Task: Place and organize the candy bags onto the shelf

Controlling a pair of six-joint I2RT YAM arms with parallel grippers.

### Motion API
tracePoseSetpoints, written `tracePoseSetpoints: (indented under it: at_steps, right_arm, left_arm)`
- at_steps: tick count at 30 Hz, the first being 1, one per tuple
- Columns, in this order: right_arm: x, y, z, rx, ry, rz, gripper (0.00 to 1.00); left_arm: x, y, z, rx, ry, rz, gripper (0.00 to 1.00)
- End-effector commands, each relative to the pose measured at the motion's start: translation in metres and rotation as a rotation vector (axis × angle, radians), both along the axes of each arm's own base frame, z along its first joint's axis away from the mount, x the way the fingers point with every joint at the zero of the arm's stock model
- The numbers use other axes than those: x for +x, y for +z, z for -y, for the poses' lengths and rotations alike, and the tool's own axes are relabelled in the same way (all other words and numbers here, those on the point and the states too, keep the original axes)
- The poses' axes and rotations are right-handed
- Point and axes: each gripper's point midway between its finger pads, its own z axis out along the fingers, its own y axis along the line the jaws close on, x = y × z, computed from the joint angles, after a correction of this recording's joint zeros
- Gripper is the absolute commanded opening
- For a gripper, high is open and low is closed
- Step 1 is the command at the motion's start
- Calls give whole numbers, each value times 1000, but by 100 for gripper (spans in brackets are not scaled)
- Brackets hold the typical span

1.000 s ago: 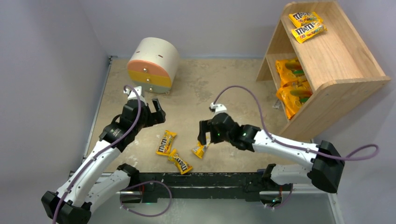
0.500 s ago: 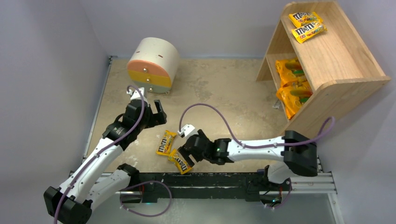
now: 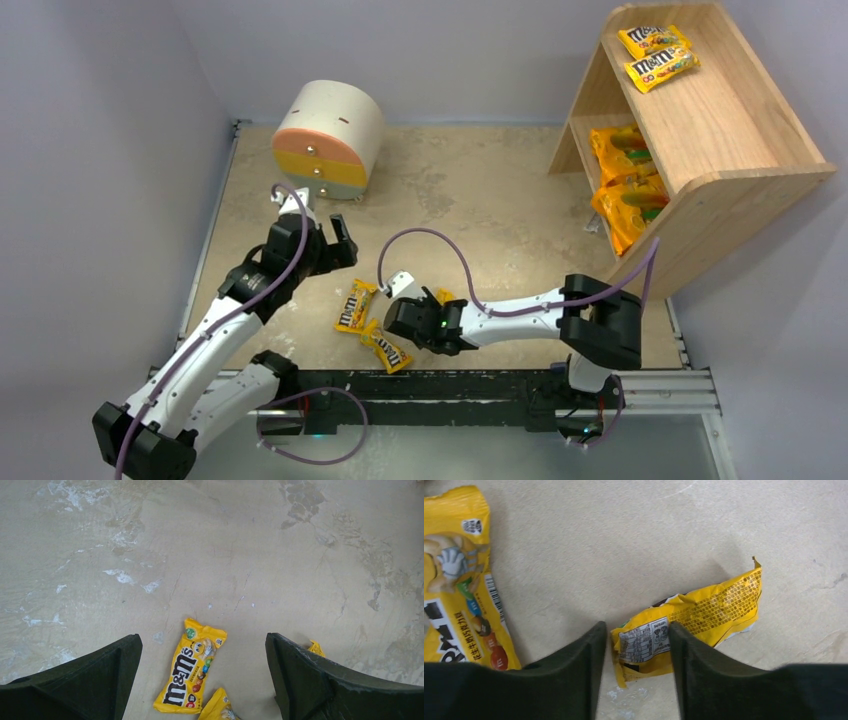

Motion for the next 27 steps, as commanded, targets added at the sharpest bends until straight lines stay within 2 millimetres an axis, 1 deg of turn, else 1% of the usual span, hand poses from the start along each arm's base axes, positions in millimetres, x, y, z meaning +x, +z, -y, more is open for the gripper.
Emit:
tracePoseSetpoints:
  at_steps: [1, 3, 5, 6, 8, 11, 12, 14, 15, 17, 18, 19, 20, 21, 22, 23, 24, 25, 26, 27]
  right_arm:
    - [2, -4, 16, -40, -78, 12, 40]
    - [3, -6, 18, -38, -93, 20, 25]
    - [5, -6, 19, -43, -93, 32, 19]
    - [7, -2, 18, -48, -90, 41, 17]
    - [9, 10, 14, -45, -74, 53, 10]
    - [5, 34, -2, 44, 6, 43, 6]
    - [7, 46, -6, 84, 33, 58, 6]
    - [8, 74, -15, 192, 73, 68, 6]
    - [8, 94, -20, 281, 98, 54, 6]
    - [6, 124, -30, 486, 169, -22, 5]
    - [-1, 139, -34, 607, 249, -102, 5]
    - [0, 151, -32, 710, 273, -157, 4]
    - [13, 160, -21, 802, 256, -206, 4]
    - [16, 171, -16, 875, 280, -261, 4]
    - [14, 183, -14, 934, 315, -314, 4]
    - [10, 191, -13, 968, 362, -368, 4]
    - [1, 201, -14, 982, 435, -426, 4]
    - [-7, 206, -14, 979, 496, -486, 4]
    - [-18, 213, -13, 978, 581, -538, 4]
    - [-29, 220, -12, 981, 667, -590, 3]
  left_arm:
    - [2, 13, 2, -33, -3, 52, 100]
    - [3, 14, 1, -32, 4, 56, 100]
    - [4, 13, 4, -42, -7, 59, 100]
    - [3, 13, 6, -47, -20, 58, 100]
    - [3, 15, 9, -47, -39, 53, 100]
    - [8, 17, 8, -58, -16, 77, 100]
    - [12, 19, 10, -75, -8, 99, 100]
    - [21, 25, 24, -132, -49, 145, 100]
    - [25, 28, 33, -159, -80, 166, 100]
    - [31, 27, 47, -177, -144, 181, 100]
    - [34, 24, 52, -169, -175, 183, 100]
    - [37, 18, 53, -153, -188, 178, 100]
    - [39, 13, 54, -136, -196, 179, 100]
    - [42, 8, 55, -131, -212, 185, 100]
    - [41, 7, 62, -150, -257, 200, 100]
    - [40, 13, 71, -182, -324, 246, 100]
    - [34, 20, 83, -220, -412, 298, 100]
    - [26, 30, 95, -254, -507, 366, 100]
    - [18, 48, 105, -282, -605, 463, 100]
    - [4, 57, 112, -298, -699, 525, 100]
